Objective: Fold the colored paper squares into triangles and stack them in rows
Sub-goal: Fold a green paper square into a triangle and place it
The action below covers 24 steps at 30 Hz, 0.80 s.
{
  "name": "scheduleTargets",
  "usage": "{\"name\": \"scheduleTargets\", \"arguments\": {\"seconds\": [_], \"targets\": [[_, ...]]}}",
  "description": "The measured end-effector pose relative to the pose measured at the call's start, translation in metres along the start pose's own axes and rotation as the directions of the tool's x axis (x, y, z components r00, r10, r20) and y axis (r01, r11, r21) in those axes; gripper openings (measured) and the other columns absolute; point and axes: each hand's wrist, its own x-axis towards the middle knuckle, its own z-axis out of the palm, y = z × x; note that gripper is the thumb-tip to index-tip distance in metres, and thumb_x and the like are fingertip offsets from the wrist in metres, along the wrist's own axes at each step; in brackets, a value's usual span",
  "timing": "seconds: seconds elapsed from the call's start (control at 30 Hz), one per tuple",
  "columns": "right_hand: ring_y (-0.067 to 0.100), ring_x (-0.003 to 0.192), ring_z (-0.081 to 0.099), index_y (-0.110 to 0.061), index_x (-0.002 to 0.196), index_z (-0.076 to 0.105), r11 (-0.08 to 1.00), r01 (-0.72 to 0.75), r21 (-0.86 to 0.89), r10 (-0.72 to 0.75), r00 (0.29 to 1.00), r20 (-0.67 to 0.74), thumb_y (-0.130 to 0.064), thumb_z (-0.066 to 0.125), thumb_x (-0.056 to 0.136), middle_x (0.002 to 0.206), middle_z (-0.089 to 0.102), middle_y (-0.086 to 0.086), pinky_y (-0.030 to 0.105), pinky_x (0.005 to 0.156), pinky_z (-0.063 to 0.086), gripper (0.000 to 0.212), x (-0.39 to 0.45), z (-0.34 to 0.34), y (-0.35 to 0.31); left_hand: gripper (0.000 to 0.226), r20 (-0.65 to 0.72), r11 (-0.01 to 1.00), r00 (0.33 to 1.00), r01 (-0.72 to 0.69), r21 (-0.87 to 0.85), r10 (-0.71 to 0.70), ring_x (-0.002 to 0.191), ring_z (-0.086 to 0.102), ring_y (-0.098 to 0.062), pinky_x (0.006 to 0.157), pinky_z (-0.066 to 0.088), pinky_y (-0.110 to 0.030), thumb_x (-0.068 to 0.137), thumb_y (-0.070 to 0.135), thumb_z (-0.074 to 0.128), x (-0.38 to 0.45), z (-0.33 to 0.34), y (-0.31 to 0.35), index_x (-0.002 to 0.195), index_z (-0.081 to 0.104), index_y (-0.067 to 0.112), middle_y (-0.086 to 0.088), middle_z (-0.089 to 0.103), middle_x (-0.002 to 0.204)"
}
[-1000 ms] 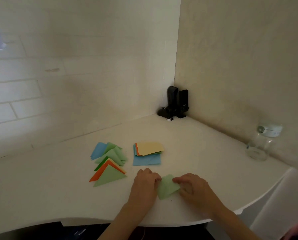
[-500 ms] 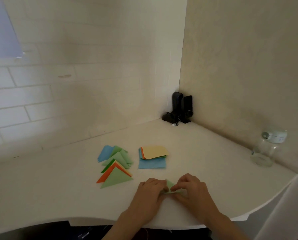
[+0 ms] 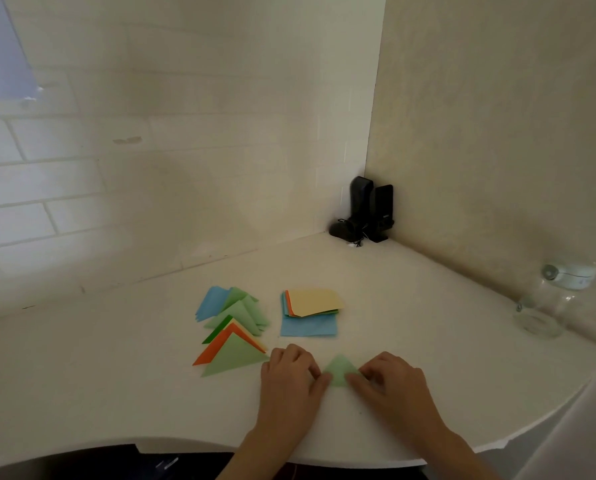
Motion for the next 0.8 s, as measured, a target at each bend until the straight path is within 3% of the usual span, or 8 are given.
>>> {"name": "scheduleTargets", "arguments": {"seconds": [0.1, 0.23, 0.37, 0.47, 0.6, 0.7, 0.8], "targets": [[0.004, 0.076, 0.050, -0.036, 0.060, 0.046, 0.998, -0.036, -0.051, 0.036, 0.999, 0.006, -0.075, 0.031, 0.068, 0.072, 0.052, -0.013, 0.029, 0.070, 0.034, 0.043, 0.002, 0.001, -0.005, 0.030, -0.038, 0.993, 0.999, 0.004, 0.121, 0.001, 0.075, 0.045, -0.013, 0.064, 0.037, -0.027, 0.077, 0.054, 0.054, 0.003, 0.005, 0.006, 0.064, 0.054, 0.027, 0.010, 0.049, 0.076], [0.009, 0.066, 0.053, -0.035, 0.057, 0.044, 0.997, -0.032, -0.077, 0.020, 0.990, -0.140, -0.074, 0.033, 0.067, 0.062, 0.050, -0.011, 0.030, 0.062, 0.034, 0.043, 0.002, 0.009, -0.007, 0.044, -0.081, 0.967, 0.997, 0.001, 0.254, 0.020, 0.067, 0.046, -0.016, 0.054, 0.039, -0.030, 0.078, 0.060, 0.037, 0.003, 0.009, 0.013, 0.058, 0.053, 0.024, 0.005, 0.048, 0.069], [0.006, 0.070, 0.050, -0.033, 0.064, 0.045, 0.990, -0.058, -0.125, 0.047, 0.995, -0.088, -0.076, 0.035, 0.067, 0.068, 0.050, -0.011, 0.029, 0.064, 0.031, 0.045, 0.003, 0.009, -0.006, 0.036, -0.052, 0.965, 0.999, 0.011, 0.263, 0.003, 0.067, 0.048, -0.016, 0.055, 0.038, -0.030, 0.075, 0.057, 0.051, 0.006, 0.011, 0.010, 0.059, 0.053, 0.025, 0.005, 0.048, 0.070], [0.003, 0.073, 0.050, -0.032, 0.077, 0.045, 0.995, -0.097, -0.035, 0.095, 0.994, -0.053, -0.072, 0.053, 0.068, 0.077, 0.051, -0.013, 0.027, 0.069, 0.035, 0.042, 0.005, 0.003, -0.006, 0.030, 0.007, 0.975, 0.999, 0.039, 0.220, -0.041, 0.073, 0.048, -0.017, 0.060, 0.037, -0.030, 0.070, 0.053, 0.067, 0.008, 0.013, 0.008, 0.064, 0.054, 0.027, 0.006, 0.049, 0.075], [0.000, 0.074, 0.049, -0.035, 0.082, 0.044, 0.992, -0.120, 0.039, 0.118, 0.991, 0.061, -0.060, 0.064, 0.071, 0.082, 0.053, -0.013, 0.028, 0.073, 0.037, 0.034, 0.008, -0.004, -0.006, 0.021, 0.006, 0.991, 0.999, 0.046, 0.128, -0.047, 0.088, 0.045, -0.016, 0.072, 0.031, -0.027, 0.080, 0.048, 0.061, 0.008, 0.009, 0.003, 0.082, 0.057, 0.027, 0.008, 0.050, 0.090], [0.002, 0.067, 0.049, -0.036, 0.078, 0.045, 0.983, -0.143, 0.111, 0.129, 0.983, 0.128, -0.047, 0.071, 0.071, 0.080, 0.056, -0.012, 0.027, 0.072, 0.041, 0.029, 0.011, -0.009, -0.002, 0.017, 0.017, 0.999, 1.000, 0.025, 0.025, -0.025, 0.086, 0.042, -0.013, 0.074, 0.034, -0.025, 0.081, 0.041, 0.064, 0.008, 0.003, -0.003, 0.085, 0.059, 0.026, 0.010, 0.048, 0.090], [0.001, 0.060, 0.049, -0.030, 0.079, 0.053, 0.965, -0.143, 0.221, 0.107, 0.980, 0.168, -0.031, 0.075, 0.072, 0.074, 0.057, -0.011, 0.012, 0.062, 0.039, 0.023, 0.011, -0.016, 0.002, 0.011, 0.040, 0.996, 0.998, 0.047, -0.076, -0.044, 0.083, 0.040, -0.013, 0.074, 0.035, -0.024, 0.079, 0.030, 0.069, 0.008, 0.000, -0.007, 0.082, 0.061, 0.023, 0.012, 0.045, 0.086]]}}
